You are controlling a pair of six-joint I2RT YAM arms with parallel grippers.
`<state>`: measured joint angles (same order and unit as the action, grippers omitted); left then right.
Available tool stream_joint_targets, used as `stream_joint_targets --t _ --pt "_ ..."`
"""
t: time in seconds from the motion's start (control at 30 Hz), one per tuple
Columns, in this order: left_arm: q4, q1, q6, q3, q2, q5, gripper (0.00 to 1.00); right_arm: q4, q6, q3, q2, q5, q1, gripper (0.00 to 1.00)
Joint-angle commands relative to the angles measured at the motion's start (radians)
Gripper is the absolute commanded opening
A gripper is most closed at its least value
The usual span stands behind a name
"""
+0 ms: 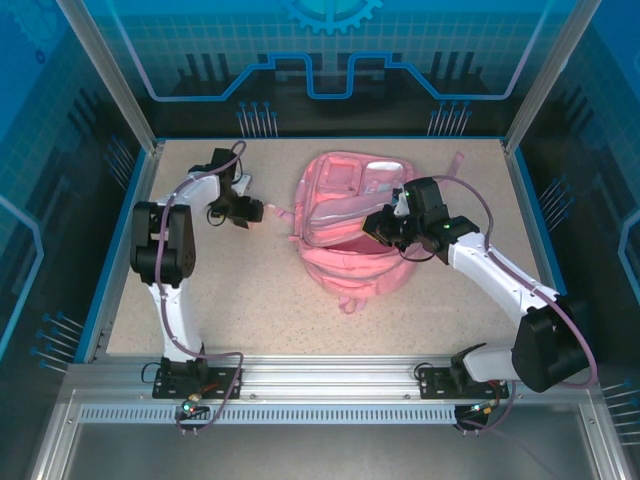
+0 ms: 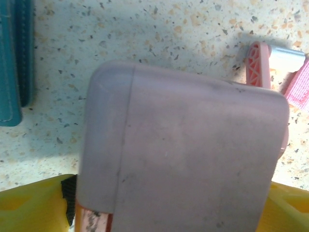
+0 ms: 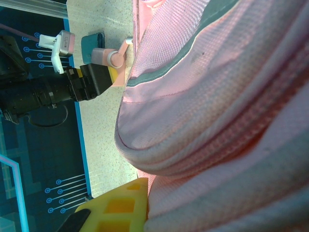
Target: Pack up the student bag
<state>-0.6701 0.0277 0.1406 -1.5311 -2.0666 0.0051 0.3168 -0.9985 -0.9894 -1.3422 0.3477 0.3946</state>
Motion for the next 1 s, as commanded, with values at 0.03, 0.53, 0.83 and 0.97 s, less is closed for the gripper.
stream_joint_targets --t 0.03,0.53,0.83,0.97 --pt "-0.032 0.009 0.024 -0.045 -0.027 0.042 0.76 -0.024 0.001 -0.031 -0.005 0.018 0.024 0.00" --pt "0.096 0.017 -0.235 0.150 0.284 0.101 0.49 -0.079 -0.020 -0.104 -0.059 0.114 0.027 0.00" --pt "0.103 0.188 -0.404 0.362 0.646 -0.012 0.47 -0.104 -0.033 -0.210 -0.163 0.146 0.044 0.00" --pt "0.125 0.302 -0.478 0.458 0.841 -0.033 0.46 -0.110 -0.039 -0.268 -0.214 0.150 0.056 0.00"
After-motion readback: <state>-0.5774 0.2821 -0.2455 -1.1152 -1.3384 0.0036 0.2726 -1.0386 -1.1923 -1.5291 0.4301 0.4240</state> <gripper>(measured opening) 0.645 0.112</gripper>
